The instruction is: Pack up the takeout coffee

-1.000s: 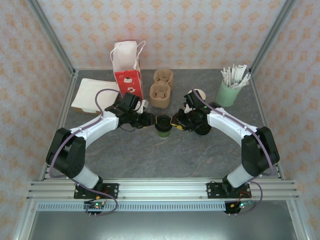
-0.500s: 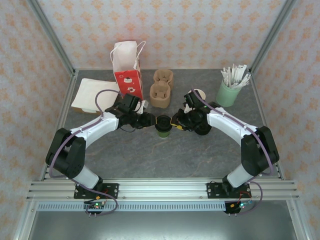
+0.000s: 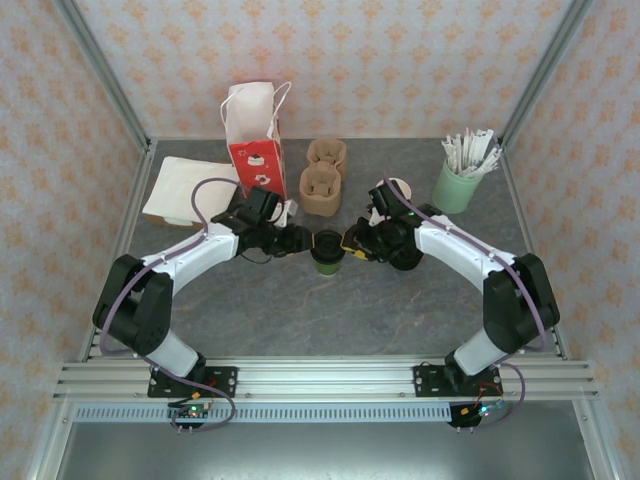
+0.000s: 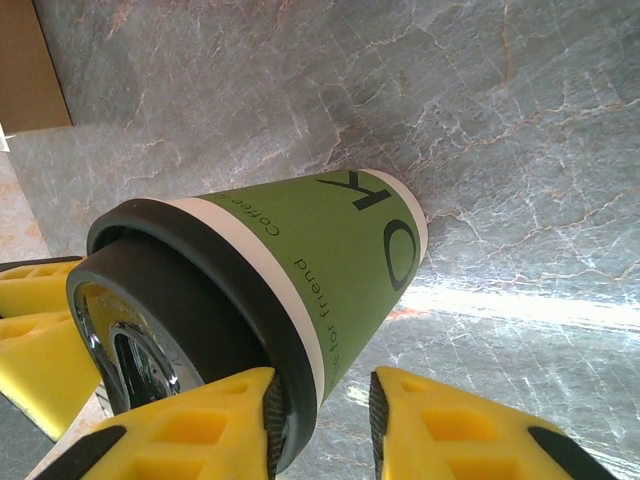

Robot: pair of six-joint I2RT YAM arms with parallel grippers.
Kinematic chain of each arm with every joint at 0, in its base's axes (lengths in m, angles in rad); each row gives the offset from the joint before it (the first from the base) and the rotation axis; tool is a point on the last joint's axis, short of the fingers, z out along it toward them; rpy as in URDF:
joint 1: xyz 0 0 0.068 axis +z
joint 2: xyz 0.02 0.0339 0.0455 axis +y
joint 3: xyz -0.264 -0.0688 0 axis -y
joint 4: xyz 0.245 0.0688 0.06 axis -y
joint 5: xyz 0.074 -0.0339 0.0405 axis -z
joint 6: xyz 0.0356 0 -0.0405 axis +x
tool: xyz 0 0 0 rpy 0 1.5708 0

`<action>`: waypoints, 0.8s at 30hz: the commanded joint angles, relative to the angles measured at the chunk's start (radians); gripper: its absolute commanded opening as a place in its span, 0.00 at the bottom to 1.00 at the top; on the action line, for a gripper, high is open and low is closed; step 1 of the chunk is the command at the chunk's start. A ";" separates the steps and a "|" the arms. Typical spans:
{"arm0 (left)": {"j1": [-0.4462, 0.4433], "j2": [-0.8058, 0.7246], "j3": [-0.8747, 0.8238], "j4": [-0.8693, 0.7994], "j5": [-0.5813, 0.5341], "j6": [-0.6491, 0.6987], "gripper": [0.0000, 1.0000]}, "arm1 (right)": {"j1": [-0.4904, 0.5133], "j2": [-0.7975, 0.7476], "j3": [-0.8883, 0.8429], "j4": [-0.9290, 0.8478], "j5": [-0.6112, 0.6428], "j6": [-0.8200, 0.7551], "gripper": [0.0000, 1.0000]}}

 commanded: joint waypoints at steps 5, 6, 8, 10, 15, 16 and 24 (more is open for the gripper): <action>-0.043 0.057 0.018 -0.130 -0.079 0.050 0.40 | 0.006 -0.067 -0.004 0.011 0.036 0.006 0.33; -0.045 0.059 0.022 -0.133 -0.081 0.051 0.40 | 0.007 -0.074 -0.001 0.009 0.045 0.004 0.33; -0.047 0.061 0.025 -0.135 -0.085 0.051 0.40 | 0.007 -0.093 0.005 0.002 0.066 0.001 0.34; -0.052 0.061 0.026 -0.137 -0.085 0.051 0.40 | 0.007 -0.114 0.016 -0.018 0.101 -0.010 0.36; -0.056 0.062 0.034 -0.138 -0.088 0.051 0.40 | 0.007 -0.104 0.047 0.009 0.095 -0.015 0.43; -0.058 0.063 0.035 -0.138 -0.090 0.051 0.40 | 0.007 -0.082 0.059 0.011 0.076 -0.016 0.44; -0.064 0.059 0.036 -0.141 -0.098 0.052 0.40 | 0.031 0.040 0.146 -0.033 0.052 -0.071 0.48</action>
